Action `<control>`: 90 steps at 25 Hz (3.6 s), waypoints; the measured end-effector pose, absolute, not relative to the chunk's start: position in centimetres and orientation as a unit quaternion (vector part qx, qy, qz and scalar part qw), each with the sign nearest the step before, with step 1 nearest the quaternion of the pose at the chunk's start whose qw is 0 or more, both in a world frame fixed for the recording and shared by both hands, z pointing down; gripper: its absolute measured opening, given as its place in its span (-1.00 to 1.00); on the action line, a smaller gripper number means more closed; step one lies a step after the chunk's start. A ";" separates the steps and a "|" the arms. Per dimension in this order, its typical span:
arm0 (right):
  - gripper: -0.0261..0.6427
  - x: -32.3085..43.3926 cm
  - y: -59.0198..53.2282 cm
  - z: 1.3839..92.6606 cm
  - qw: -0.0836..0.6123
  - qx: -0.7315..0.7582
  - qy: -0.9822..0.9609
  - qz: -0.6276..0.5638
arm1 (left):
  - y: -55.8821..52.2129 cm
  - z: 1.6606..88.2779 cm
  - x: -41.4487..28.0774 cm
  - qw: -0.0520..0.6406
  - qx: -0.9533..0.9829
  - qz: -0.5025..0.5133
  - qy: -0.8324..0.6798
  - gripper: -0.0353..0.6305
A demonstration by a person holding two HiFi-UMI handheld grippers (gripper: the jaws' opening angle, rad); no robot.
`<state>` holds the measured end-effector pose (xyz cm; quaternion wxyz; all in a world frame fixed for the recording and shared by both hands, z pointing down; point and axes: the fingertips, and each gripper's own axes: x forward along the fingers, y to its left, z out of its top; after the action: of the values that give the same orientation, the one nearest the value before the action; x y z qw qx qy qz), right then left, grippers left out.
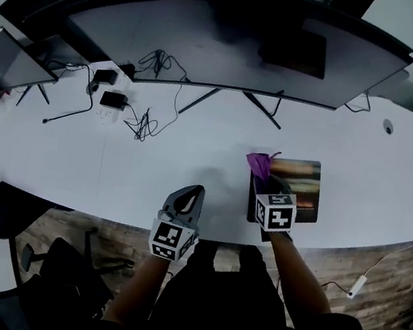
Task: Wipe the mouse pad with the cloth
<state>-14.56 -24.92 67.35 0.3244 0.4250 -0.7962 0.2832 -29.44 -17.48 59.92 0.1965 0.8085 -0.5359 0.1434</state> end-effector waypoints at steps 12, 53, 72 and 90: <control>-0.58 -10.5 -25.9 67.4 0.345 0.457 -0.777 0.262 | -18.9 59.9 -26.2 0.195 0.825 0.146 -0.509 -0.83; -0.55 3.7 -27.1 67.2 0.394 0.547 -0.693 0.254 | -19.9 58.2 -19.6 0.202 0.850 0.116 -0.472 -0.83; -0.55 -11.1 -19.8 66.1 0.314 0.455 -0.745 0.372 | -15.3 60.8 -27.1 0.218 0.827 0.140 -0.499 -0.83; -0.55 -12.6 -19.2 68.4 0.333 0.455 -0.740 0.367 | -13.2 61.0 -29.1 0.233 0.808 0.145 -0.522 -0.83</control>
<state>-12.61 -19.25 68.39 0.3332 0.4554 -0.7396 0.3667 -29.14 -13.16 61.00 0.2332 0.8077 -0.5218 0.1446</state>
